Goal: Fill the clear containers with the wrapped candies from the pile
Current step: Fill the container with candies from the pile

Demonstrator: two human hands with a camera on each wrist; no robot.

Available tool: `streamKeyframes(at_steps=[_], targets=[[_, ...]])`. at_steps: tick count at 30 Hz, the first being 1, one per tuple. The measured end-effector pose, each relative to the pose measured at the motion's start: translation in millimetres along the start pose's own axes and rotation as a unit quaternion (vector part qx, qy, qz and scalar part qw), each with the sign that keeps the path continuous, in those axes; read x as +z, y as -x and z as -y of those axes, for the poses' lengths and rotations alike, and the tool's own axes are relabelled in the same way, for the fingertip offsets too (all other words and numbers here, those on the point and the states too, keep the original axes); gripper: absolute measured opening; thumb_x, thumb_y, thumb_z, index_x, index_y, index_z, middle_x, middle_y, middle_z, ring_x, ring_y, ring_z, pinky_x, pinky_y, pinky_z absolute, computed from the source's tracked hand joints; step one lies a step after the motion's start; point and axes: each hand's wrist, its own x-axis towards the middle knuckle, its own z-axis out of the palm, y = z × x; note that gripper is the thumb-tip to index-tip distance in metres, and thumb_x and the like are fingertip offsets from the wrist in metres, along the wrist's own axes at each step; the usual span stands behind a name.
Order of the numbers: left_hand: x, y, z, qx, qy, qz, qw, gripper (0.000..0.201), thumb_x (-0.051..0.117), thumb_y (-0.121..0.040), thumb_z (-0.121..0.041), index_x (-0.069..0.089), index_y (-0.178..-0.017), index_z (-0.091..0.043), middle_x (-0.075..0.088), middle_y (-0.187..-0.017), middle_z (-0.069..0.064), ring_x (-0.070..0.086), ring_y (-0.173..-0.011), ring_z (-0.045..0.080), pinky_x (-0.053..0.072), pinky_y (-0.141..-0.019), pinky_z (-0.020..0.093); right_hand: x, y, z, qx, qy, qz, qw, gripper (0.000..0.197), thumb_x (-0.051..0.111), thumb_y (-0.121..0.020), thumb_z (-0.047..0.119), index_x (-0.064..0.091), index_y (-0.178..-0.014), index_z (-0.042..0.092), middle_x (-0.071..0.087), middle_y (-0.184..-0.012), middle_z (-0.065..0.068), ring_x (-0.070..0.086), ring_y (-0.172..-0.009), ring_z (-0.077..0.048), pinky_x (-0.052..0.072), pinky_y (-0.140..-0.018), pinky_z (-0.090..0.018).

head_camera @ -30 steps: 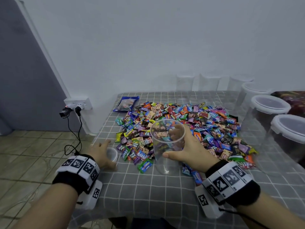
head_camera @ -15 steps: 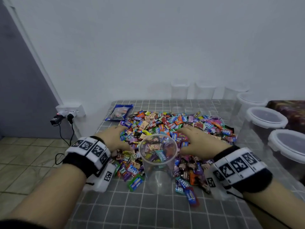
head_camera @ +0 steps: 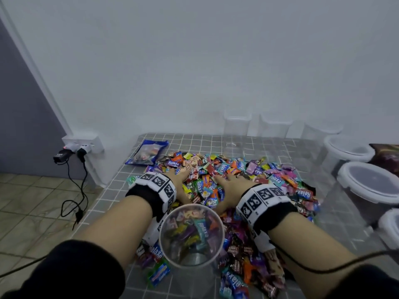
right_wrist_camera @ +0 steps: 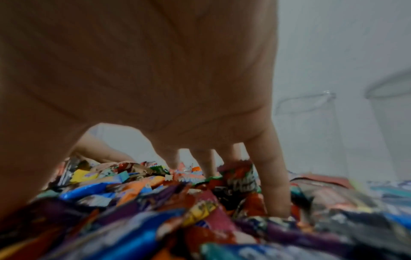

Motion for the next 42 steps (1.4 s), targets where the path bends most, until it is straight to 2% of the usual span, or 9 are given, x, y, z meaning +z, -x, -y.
streamKeyframes(at_steps=[3,5,10,20,27,33,35,38,42], targets=[[-3,0,-6,0.007,-0.017,0.004,1.0,0.108,0.076,-0.069,-0.052,0.004,-0.149,-0.038,0.006,-0.157,0.015,0.026,-0.138,0.038,0.032,-0.109,0.048,0,-5,3,-0.004,0.029,0.003,1.0,0.104,0.069,-0.073,0.059,0.005,-0.151,0.033,0.02,-0.151,-0.011,0.023,-0.138,-0.035,0.037,-0.104,-0.053],[-4,-1,-10,0.015,-0.033,-0.013,0.999,0.102,0.075,-0.072,-0.048,0.009,-0.15,-0.035,0.024,-0.154,0.011,0.035,-0.135,0.033,0.036,-0.107,0.042,0,-6,5,-0.008,0.03,-0.002,1.0,0.095,0.07,-0.075,0.054,0.015,-0.149,0.032,0.024,-0.148,-0.011,0.027,-0.136,-0.035,0.038,-0.103,-0.051],[-4,-5,-11,0.013,-0.031,-0.074,0.997,0.071,0.07,-0.082,-0.035,0.035,-0.144,-0.028,0.048,-0.141,0.003,0.046,-0.126,0.025,0.043,-0.1,0.036,-1,-8,7,-0.014,0.027,-0.013,0.999,0.079,0.073,-0.078,0.04,0.032,-0.144,0.025,0.034,-0.14,-0.011,0.041,-0.126,-0.035,0.043,-0.096,-0.045],[-9,0,-3,0.012,-0.003,-0.127,0.992,0.05,0.059,-0.091,-0.032,0.047,-0.137,-0.018,0.052,-0.136,0.007,0.05,-0.123,0.023,0.041,-0.098,0.032,-7,-4,4,-0.035,-0.035,-0.089,0.995,0.034,0.052,-0.092,0.011,0.052,-0.125,0.014,0.057,-0.124,-0.011,0.054,-0.111,-0.028,0.044,-0.08,-0.031],[-19,7,-2,0.025,0.033,-0.144,0.989,0.05,0.057,-0.091,-0.036,0.049,-0.136,-0.016,0.051,-0.137,0.009,0.048,-0.124,0.025,0.039,-0.099,0.032,-18,10,4,-0.034,-0.122,-0.134,0.983,0.029,0.051,-0.092,0.011,0.057,-0.119,0.018,0.058,-0.121,-0.009,0.054,-0.106,-0.025,0.043,-0.076,-0.029],[-27,24,2,0.048,0.097,-0.174,0.979,0.047,0.055,-0.093,-0.028,0.047,-0.138,-0.018,0.049,-0.14,0.009,0.046,-0.127,0.024,0.036,-0.101,0.031,-30,35,7,-0.058,-0.201,-0.202,0.957,0.026,0.052,-0.09,0.008,0.06,-0.113,0.018,0.059,-0.112,-0.008,0.046,-0.076,-0.017,0.037,-0.062,-0.024],[-29,31,3,0.055,0.131,-0.187,0.972,0.047,0.055,-0.093,-0.03,0.047,-0.138,-0.018,0.052,-0.136,0.011,0.05,-0.123,0.025,0.038,-0.099,0.032,-31,44,6,-0.07,-0.236,-0.23,0.941,0.022,0.052,-0.089,0.008,0.059,-0.105,0.021,0.058,-0.105,-0.005,0.047,-0.066,-0.013,0.037,-0.052,-0.022],[-28,42,4,0.063,0.192,-0.215,0.955,0.05,0.056,-0.093,-0.033,0.046,-0.138,-0.014,0.055,-0.133,0.013,0.054,-0.116,0.024,0.04,-0.094,0.031,-29,58,6,-0.09,-0.281,-0.273,0.916,0.019,0.053,-0.09,0.008,0.056,-0.095,0.026,0.053,-0.099,0.003,0.05,-0.07,-0.009,0.039,-0.055,-0.014],[-22,55,6,0.09,0.27,-0.263,0.922,0.043,0.058,-0.092,-0.032,0.055,-0.131,-0.014,0.065,-0.111,0.015,0.06,-0.075,0.017,0.039,-0.072,0.027,-27,78,6,-0.121,-0.332,-0.307,0.884,0.022,0.055,-0.088,0.005,0.057,-0.089,0.027,0.056,-0.091,0.002,0.051,-0.069,-0.009,0.043,-0.06,-0.021]])
